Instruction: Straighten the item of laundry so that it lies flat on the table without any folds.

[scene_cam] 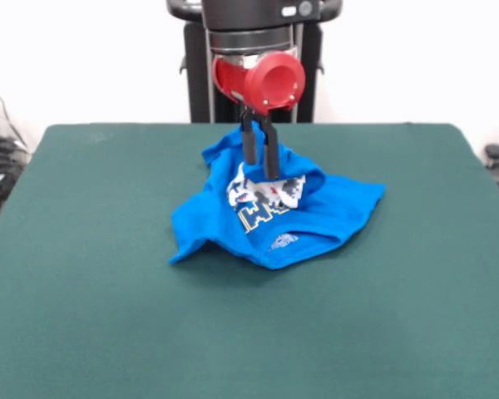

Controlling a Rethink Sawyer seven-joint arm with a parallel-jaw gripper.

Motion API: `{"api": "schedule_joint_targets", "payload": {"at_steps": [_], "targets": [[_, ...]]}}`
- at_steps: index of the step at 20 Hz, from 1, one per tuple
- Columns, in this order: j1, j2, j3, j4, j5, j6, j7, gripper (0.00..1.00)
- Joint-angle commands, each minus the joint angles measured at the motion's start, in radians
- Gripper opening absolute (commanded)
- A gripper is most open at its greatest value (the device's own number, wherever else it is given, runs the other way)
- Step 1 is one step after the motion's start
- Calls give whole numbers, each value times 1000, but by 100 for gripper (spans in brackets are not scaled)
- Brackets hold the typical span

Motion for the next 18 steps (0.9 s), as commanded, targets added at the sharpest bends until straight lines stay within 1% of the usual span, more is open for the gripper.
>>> {"api": "schedule_joint_targets", "payload": {"at_steps": [1,6,10,16,18], "targets": [[5,80,59,162,48,-91,154,100],[-23,77,96,221,58,-127,148,100],[-20,70,98,240,65,-131,147,100],[-39,63,134,280,86,-149,152,100],[-35,65,135,289,88,-176,164,100]]}}
